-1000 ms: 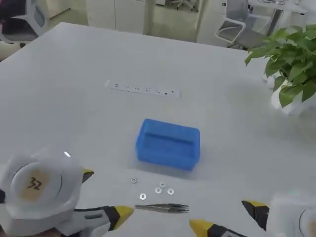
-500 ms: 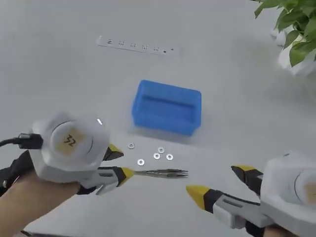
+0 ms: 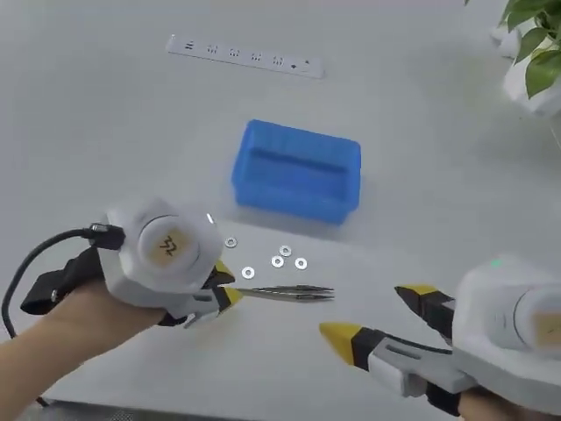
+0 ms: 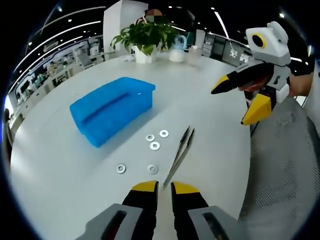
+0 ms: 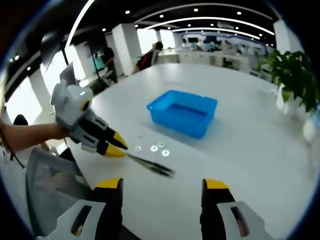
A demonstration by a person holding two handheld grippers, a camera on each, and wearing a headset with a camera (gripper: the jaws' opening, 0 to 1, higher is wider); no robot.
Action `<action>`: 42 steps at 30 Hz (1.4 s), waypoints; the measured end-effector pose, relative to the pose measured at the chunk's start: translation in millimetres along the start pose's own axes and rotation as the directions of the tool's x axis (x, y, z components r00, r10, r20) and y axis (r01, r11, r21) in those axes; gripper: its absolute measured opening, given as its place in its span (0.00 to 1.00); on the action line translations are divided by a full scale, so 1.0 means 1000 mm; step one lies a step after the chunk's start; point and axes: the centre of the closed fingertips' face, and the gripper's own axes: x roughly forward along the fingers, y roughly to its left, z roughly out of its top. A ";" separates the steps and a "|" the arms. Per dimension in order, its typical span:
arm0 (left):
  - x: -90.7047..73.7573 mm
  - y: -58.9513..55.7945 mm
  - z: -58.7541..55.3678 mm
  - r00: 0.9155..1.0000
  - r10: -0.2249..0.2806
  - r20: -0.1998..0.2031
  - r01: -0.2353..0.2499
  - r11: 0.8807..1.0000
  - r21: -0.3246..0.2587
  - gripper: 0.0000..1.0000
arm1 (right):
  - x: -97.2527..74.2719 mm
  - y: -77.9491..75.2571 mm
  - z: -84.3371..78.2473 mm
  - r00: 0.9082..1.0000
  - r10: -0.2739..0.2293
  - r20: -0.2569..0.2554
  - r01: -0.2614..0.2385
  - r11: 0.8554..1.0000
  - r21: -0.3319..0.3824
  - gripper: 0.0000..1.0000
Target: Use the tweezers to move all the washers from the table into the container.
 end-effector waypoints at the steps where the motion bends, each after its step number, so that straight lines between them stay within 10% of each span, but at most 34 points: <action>1: 0.001 -0.001 -0.001 1.000 -0.007 -0.008 0.007 1.000 0.018 0.05 | 0.001 0.000 -0.001 1.000 0.001 -0.006 -0.001 1.000 -0.004 0.62; 14: 0.003 -0.019 0.004 0.995 -0.096 -0.027 0.099 0.981 0.167 0.00 | 0.009 0.020 0.003 0.998 0.060 -0.033 -0.063 0.995 -0.077 0.56; 25: -0.040 -0.031 0.054 0.995 -0.079 0.066 0.061 0.968 0.244 0.00 | 0.028 0.040 0.016 0.985 0.157 -0.072 -0.169 0.960 -0.222 0.37; 37: -0.058 -0.047 0.092 0.984 -0.132 0.124 0.087 0.944 0.318 0.00 | 0.049 0.069 0.028 0.955 0.268 -0.126 -0.296 0.883 -0.364 0.18; 42: -0.060 -0.051 0.092 0.983 -0.150 0.109 0.104 0.932 0.348 0.00 | 0.055 0.077 0.027 0.946 0.286 -0.155 -0.325 0.819 -0.472 0.08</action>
